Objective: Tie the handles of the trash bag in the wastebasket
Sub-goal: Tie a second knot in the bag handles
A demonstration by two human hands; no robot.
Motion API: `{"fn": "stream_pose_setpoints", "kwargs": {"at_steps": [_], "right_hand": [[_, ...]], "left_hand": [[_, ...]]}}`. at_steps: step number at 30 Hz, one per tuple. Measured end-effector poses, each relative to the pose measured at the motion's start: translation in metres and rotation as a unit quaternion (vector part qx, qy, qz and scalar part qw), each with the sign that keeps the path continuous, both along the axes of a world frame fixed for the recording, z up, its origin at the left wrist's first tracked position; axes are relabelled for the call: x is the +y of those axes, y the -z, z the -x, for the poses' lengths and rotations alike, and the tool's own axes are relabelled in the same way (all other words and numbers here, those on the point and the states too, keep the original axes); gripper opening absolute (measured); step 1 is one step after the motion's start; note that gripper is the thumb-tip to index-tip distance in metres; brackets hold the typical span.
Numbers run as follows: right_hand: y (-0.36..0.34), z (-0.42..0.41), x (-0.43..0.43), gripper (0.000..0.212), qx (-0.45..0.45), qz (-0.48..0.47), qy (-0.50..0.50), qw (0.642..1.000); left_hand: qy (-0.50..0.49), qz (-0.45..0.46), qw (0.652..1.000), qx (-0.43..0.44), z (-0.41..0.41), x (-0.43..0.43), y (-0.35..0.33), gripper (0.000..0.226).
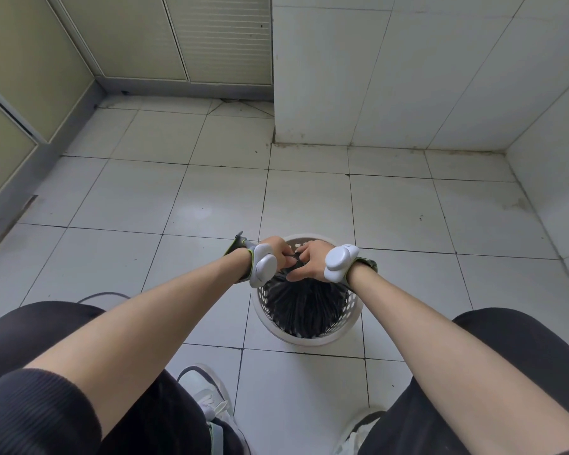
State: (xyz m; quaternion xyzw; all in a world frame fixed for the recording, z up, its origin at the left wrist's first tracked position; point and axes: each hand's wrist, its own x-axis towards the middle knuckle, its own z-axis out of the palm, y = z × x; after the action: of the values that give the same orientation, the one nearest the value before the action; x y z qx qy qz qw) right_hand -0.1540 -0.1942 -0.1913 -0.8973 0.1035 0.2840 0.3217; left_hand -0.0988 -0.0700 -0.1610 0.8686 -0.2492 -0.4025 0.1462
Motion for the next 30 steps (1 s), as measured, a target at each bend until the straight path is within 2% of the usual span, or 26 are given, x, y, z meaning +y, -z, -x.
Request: {"fn": "stream_pose_setpoints", "kwargs": {"at_steps": [5,11,14,22,30], "right_hand": [[0.003,0.0,-0.002,0.039,-0.018,0.017,0.024,0.999],[-0.002,0.011,-0.01,0.024,-0.04,-0.02,0.073,0.996],[-0.003,0.014,-0.017,0.028,-0.054,-0.055,0.107,0.991],[-0.007,0.025,-0.03,0.037,-0.071,-0.077,0.139,0.985],[-0.013,0.031,-0.031,0.042,-0.072,0.013,0.086,0.994]], "left_hand": [[-0.007,0.023,1.0,-0.01,-0.002,0.003,0.002,0.024],[-0.027,0.066,0.997,-0.035,-0.005,0.008,0.006,0.026],[-0.047,0.085,0.994,-0.055,-0.006,0.012,0.006,0.022],[-0.059,0.099,0.99,-0.083,0.0,0.016,0.002,0.021],[-0.044,0.114,0.988,-0.091,0.004,0.02,-0.002,0.019]]}}
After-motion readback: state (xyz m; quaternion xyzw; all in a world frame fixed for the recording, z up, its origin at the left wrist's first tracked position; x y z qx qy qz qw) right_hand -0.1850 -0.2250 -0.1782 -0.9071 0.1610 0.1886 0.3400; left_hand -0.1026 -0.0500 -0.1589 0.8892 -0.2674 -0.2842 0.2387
